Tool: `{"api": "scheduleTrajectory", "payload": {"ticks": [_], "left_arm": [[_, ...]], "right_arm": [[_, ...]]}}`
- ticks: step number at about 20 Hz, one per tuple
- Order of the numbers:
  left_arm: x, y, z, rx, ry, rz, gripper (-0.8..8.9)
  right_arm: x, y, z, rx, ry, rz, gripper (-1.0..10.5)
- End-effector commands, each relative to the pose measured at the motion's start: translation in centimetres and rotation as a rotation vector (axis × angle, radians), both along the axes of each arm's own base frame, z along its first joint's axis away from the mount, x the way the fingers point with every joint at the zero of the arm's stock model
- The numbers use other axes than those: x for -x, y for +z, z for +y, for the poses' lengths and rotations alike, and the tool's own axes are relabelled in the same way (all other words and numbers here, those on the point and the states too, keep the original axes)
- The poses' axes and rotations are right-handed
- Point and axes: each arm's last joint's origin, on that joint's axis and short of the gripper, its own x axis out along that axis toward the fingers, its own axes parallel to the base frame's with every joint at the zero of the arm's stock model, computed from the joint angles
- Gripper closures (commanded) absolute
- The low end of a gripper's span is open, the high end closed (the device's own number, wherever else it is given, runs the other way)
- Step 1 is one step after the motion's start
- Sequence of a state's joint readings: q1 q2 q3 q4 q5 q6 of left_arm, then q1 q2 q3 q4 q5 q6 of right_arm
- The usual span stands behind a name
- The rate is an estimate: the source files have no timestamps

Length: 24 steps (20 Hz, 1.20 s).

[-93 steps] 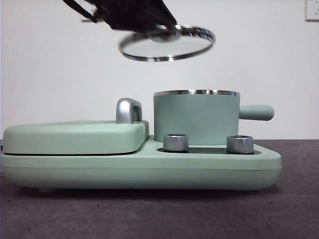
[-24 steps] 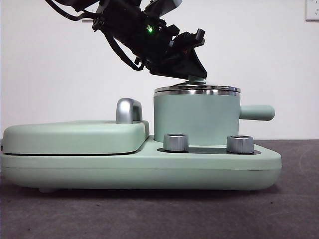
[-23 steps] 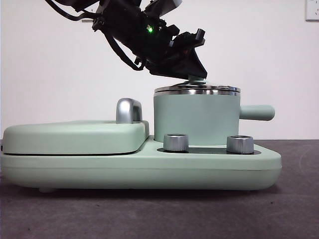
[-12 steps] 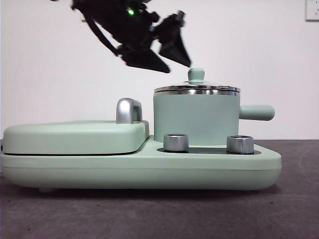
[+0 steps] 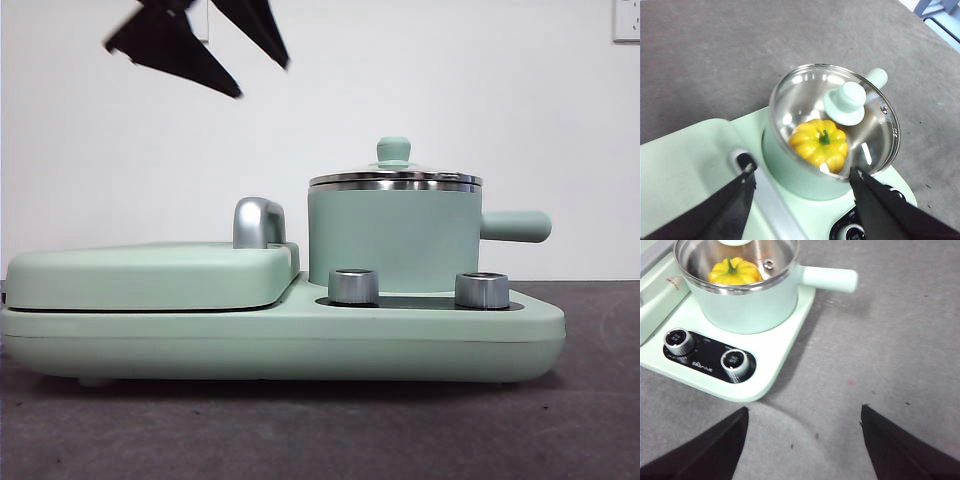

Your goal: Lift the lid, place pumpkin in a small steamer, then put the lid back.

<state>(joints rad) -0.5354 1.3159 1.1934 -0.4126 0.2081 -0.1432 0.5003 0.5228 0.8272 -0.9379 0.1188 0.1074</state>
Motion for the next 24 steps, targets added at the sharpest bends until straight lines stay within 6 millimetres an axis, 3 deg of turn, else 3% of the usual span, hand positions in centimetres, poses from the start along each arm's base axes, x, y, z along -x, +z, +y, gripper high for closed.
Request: {"api": "scheduleTrajectory", "payload": {"ticks": [1,13,17,24], "left_arm": [[1.0,0.1,1.1,0.008,0.023,-0.014,5.02],[10.8,-2.6,8.5,0.024,0.296,-0.024,5.02],[12.6,-2.8,9.7,0.002,0.347,-0.021,5.02],[14.0,-2.2,10.4,0.023,0.364,-0.069,5.01]], "right_arm": [[-1.0,0.3,0.7,-0.007,0.038,-0.01,6.0],[-6.0,-0.4,3.9,-0.052,0.156,0.021,6.0],[-6.5,-0.6,4.3,-0.066,0.178,0.032,6.0],[-6.6,-0.7,4.3,-0.057,0.169,0.035,6.0]]}}
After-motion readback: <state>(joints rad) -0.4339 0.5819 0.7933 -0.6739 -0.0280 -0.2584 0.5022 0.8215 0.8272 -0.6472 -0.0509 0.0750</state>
